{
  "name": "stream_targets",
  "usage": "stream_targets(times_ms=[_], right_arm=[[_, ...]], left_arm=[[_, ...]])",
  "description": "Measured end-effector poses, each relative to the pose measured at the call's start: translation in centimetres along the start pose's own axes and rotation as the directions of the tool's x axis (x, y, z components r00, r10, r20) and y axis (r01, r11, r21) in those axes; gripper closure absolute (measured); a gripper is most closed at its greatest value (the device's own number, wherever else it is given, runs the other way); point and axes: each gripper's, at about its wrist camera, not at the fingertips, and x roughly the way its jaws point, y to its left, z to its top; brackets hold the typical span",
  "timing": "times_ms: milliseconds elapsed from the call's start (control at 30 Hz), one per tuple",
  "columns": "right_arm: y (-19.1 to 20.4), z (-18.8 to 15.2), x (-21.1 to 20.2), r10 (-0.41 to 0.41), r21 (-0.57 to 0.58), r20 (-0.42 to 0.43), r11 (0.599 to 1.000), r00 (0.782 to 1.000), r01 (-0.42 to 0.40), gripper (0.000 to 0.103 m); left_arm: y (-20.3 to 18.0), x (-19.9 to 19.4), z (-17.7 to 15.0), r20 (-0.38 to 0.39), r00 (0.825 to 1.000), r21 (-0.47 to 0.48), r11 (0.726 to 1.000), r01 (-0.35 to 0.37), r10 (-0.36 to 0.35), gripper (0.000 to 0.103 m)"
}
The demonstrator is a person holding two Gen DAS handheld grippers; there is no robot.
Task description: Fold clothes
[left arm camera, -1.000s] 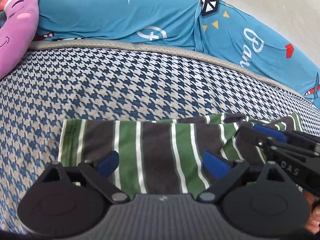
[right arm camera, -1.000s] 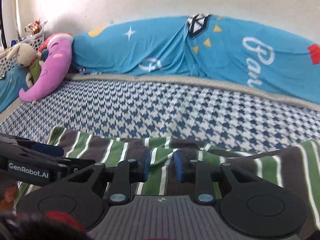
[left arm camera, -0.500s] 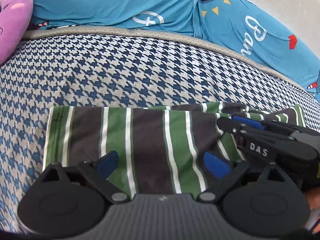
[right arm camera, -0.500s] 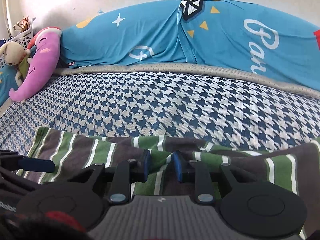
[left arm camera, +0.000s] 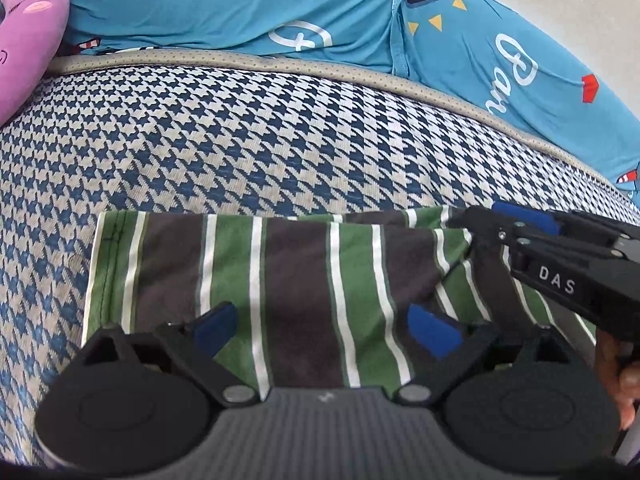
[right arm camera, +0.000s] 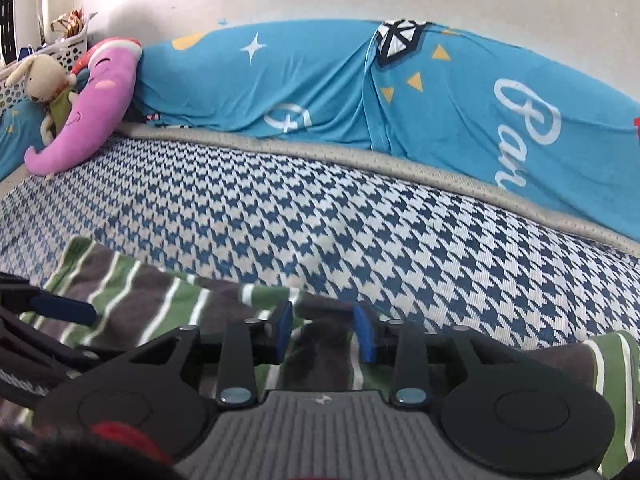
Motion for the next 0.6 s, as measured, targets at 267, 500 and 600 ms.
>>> stream_targets(times_ms=[267,500,600], right_arm=[[0.6,-0.4,0.4,0.018,-0.085,-0.013,0.996,1.0,-0.019,0.06],[2.0,-0.8,0.8,0.007,-0.192,-0.031,0.981,1.0,-0.012,0.093],[2.3,-1.0,0.8,-0.007,-0.215,-0.018,0.977,1.0,0.003,0.096]], left_arm=[[-0.2,0.3,0.0,-0.003,1.0,0.013,1.0,-0.002,0.002,0.004],[-0.7,0.6,-0.4,-0.002,1.0,0.044,0.999,-0.024,0.025,0.002],[-1.0,0.7,-0.5,0.0,0.999,0.057,0.998,-0.037,0.037,0.002]])
